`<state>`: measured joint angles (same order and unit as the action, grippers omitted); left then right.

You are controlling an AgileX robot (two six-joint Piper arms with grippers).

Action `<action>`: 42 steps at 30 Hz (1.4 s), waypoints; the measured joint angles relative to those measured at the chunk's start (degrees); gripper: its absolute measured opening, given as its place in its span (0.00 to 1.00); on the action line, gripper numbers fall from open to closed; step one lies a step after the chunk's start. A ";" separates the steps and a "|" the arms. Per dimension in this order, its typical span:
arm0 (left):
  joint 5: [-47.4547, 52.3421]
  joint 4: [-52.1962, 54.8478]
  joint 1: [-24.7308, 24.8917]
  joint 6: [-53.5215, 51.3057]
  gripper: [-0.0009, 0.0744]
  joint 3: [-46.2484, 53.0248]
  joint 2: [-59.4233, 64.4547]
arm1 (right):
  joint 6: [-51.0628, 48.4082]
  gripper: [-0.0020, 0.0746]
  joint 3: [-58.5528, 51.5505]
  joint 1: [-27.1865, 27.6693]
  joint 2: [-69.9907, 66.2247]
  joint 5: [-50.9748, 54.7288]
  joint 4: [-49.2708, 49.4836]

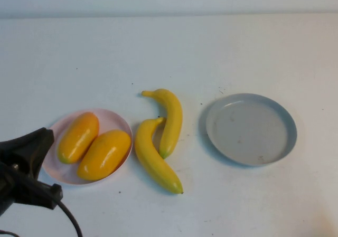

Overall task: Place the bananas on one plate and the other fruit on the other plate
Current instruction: Put one type of fruit in the left plate, then put another type of fruit in the right plate

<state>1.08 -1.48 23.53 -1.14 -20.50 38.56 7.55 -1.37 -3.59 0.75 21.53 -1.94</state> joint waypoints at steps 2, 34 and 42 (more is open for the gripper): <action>-7.18 1.48 0.00 0.00 0.01 3.14 0.00 | 0.00 0.00 0.00 0.00 0.00 0.00 0.00; 11.21 -1.89 -18.93 -2.38 0.01 21.93 -39.00 | 0.00 0.00 0.00 0.00 0.00 0.00 0.09; 20.39 -1.00 -18.93 -2.42 0.01 21.93 -39.09 | 0.00 0.00 0.00 0.00 0.00 0.00 0.09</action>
<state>21.47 -2.48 4.59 -3.56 1.43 -0.53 7.55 -1.37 -3.59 0.75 21.53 -1.85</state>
